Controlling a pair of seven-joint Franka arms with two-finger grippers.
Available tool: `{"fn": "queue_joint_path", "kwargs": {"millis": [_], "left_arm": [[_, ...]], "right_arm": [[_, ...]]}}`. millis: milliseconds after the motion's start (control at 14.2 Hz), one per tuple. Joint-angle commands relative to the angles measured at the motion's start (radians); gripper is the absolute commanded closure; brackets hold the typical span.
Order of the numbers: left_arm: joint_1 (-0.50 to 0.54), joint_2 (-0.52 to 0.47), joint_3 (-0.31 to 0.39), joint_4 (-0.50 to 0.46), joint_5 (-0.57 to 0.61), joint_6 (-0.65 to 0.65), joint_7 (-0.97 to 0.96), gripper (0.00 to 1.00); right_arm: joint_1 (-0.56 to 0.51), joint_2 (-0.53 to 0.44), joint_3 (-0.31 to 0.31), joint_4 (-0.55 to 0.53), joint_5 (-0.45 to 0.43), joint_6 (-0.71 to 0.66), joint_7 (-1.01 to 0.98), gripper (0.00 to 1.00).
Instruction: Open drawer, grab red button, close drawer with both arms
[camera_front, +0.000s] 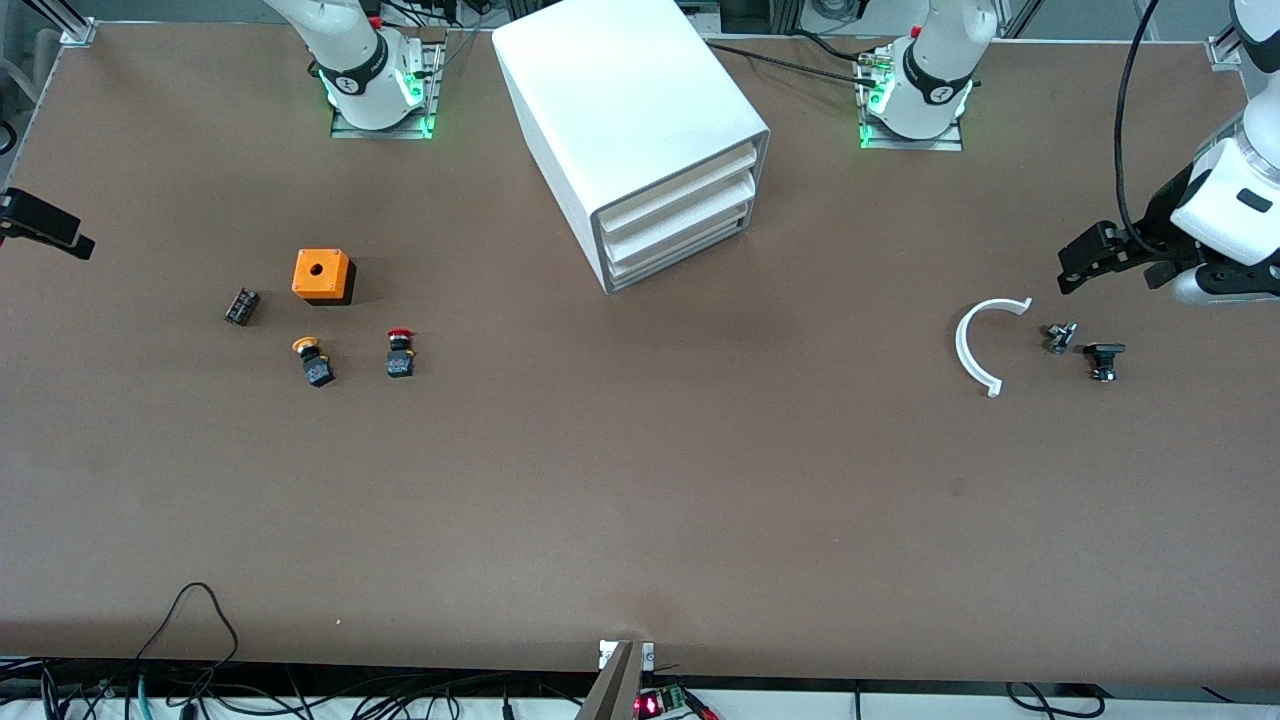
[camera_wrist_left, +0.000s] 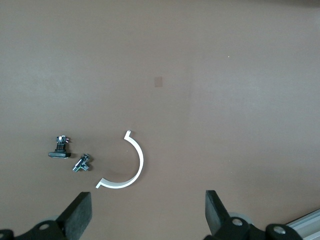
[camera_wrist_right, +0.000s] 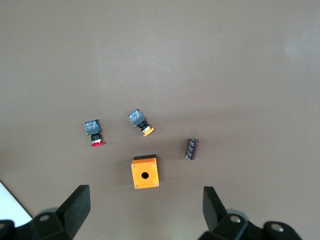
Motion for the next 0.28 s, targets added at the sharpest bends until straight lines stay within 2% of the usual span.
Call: {"fn": "queue_joint_path", "kwargs": {"millis": [0,211], "left_arm": [[0.008,0.004,0.0,0.024,-0.018,-0.022,0.023,0.0],[0.008,0.006,0.0,0.024,-0.018,-0.022,0.023,0.0]], "right_arm": [[-0.001,-0.046,0.005,-0.031,0.0,-0.025,0.0,0.0],[-0.001,-0.076,0.005,-0.081,0.0,0.013,0.014,0.0]]}}
